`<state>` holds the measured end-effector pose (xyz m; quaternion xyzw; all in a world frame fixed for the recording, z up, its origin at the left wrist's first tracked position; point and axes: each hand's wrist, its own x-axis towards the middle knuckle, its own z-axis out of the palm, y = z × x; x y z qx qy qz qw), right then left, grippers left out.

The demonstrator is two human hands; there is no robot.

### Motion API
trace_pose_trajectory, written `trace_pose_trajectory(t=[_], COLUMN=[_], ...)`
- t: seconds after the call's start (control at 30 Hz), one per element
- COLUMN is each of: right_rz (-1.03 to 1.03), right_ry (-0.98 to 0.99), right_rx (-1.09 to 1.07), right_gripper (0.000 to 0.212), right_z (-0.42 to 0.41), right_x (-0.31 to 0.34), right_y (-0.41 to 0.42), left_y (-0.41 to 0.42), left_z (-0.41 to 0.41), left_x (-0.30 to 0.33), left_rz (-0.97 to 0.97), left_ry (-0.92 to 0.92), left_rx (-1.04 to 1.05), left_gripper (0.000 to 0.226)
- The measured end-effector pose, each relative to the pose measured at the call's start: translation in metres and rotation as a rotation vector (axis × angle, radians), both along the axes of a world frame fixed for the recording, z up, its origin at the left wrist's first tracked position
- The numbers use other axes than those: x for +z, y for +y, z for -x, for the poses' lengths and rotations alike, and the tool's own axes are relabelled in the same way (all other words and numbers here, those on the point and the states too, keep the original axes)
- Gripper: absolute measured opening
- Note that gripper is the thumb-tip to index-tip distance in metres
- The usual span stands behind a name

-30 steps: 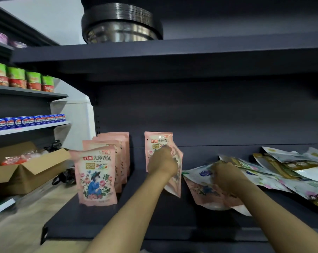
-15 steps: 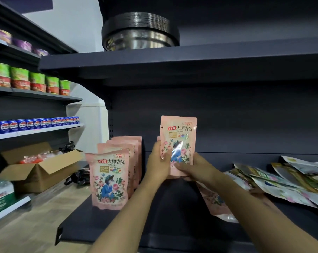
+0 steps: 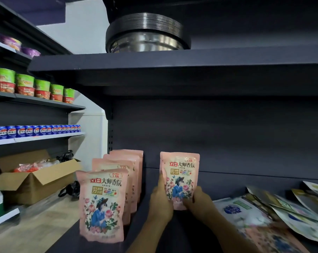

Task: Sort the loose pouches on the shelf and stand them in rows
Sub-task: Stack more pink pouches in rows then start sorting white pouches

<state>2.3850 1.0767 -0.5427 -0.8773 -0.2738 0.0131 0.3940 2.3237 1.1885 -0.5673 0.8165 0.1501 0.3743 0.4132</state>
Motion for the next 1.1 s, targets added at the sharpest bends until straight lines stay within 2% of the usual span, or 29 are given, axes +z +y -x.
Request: trace_pose_trajectory(t=[0.13, 0.33, 0.43, 0.5, 0.73, 0.9, 1.0, 1.1], right_rz=[0.09, 0.093, 0.059, 0.045, 0.019, 0.041, 0.041, 0.023], right_ry=[-0.043, -0.05, -0.035, -0.021, -0.014, -0.008, 0.011, 0.029], right_rx=[-0.025, -0.041, -0.045, -0.026, -0.017, -0.03, -0.035, -0.038], right_gripper=[0.028, 0.014, 0.021, 0.018, 0.018, 0.025, 0.029, 0.032], right_z=[-0.003, -0.001, 0.0, 0.001, 0.002, -0.001, -0.001, 0.001], right_x=[-0.005, -0.004, -0.005, -0.007, -0.009, -0.007, -0.006, -0.005], right_y=[0.002, 0.013, 0.016, 0.016, 0.014, 0.017, 0.017, 0.015], left_y=[0.008, 0.014, 0.017, 0.017, 0.015, 0.015, 0.014, 0.009], left_z=[-0.01, -0.01, -0.013, -0.012, -0.007, -0.009, -0.008, 0.0], left_x=[-0.008, -0.012, -0.015, -0.016, -0.013, -0.014, -0.016, -0.011], left_rz=[0.023, 0.113, 0.089, 0.08, 0.055, 0.044, 0.055, -0.006], left_ry=[0.003, 0.004, 0.035, 0.064, 0.03, -0.015, 0.022, 0.093], left_rx=[0.036, 0.062, 0.093, 0.105, 0.107, 0.082, 0.081, 0.157], left_gripper=[0.061, 0.064, 0.076, 0.079, 0.035, 0.024, 0.033, 0.062])
